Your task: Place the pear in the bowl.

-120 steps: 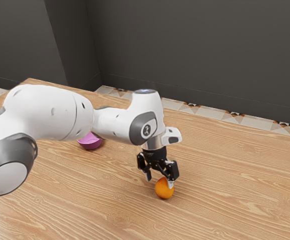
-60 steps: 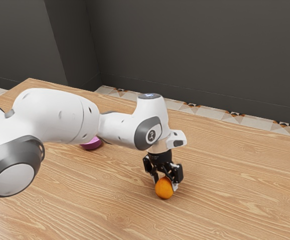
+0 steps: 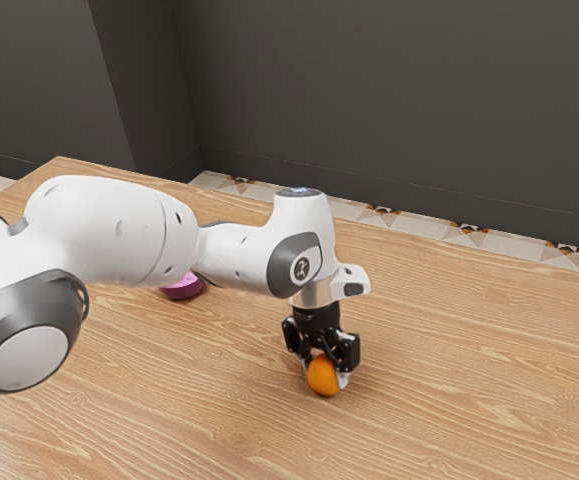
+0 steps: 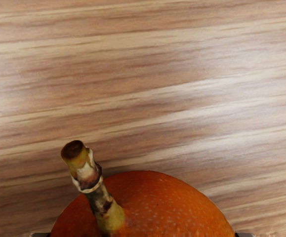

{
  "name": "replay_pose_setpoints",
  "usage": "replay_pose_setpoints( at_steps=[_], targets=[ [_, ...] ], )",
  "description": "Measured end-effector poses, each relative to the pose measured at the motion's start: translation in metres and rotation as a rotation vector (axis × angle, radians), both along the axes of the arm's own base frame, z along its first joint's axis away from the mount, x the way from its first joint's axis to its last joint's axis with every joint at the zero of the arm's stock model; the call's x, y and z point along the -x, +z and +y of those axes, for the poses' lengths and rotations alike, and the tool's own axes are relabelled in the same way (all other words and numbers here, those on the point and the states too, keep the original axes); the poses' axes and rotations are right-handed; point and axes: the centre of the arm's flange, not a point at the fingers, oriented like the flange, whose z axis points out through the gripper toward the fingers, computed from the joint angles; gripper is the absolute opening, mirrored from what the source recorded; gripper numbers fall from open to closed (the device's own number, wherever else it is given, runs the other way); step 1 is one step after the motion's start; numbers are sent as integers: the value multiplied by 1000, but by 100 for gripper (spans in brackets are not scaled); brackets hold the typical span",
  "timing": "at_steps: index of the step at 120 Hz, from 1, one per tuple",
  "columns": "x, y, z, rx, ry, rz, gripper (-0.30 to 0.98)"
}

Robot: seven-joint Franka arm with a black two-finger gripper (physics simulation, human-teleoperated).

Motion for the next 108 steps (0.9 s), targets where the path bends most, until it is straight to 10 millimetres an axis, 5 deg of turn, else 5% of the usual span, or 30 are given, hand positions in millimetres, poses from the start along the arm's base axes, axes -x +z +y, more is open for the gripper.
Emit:
replay_pose_setpoints(
  at_steps=[76,108],
  targets=[
    [-5,3,-1,8,15,-9,39],
    [-33,57,55,-4,104,-105,37]
  ],
)
